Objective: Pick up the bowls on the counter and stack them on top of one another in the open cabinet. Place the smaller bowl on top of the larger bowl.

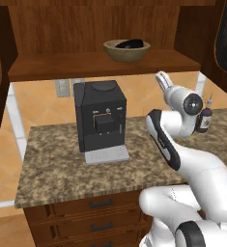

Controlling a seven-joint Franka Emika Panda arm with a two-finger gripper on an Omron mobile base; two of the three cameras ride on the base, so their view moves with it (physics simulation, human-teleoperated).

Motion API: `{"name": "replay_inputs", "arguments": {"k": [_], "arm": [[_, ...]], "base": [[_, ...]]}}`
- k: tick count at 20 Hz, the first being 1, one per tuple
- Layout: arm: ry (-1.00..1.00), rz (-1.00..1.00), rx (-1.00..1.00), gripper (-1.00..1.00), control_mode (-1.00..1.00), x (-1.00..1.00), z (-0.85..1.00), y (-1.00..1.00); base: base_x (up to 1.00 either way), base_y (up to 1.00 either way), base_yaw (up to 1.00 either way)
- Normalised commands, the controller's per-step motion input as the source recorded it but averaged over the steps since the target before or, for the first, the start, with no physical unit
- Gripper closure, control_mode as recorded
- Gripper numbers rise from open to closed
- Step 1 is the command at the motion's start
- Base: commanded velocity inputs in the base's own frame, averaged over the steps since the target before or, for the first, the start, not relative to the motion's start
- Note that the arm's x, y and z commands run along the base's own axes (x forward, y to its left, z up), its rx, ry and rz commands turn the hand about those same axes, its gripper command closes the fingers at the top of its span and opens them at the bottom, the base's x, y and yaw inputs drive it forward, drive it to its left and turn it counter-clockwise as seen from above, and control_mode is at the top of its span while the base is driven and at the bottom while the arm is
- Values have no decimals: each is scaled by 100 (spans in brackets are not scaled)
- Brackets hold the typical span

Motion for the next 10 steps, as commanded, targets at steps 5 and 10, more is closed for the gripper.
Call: {"name": "replay_inputs", "arguments": {"k": [5,10], "arm": [[3,-9,-19,-100,-100,-80,-61,2],[2,1,0,-100,-100,8,0,0]], "base": [[0,0,0],[0,0,0]]}}
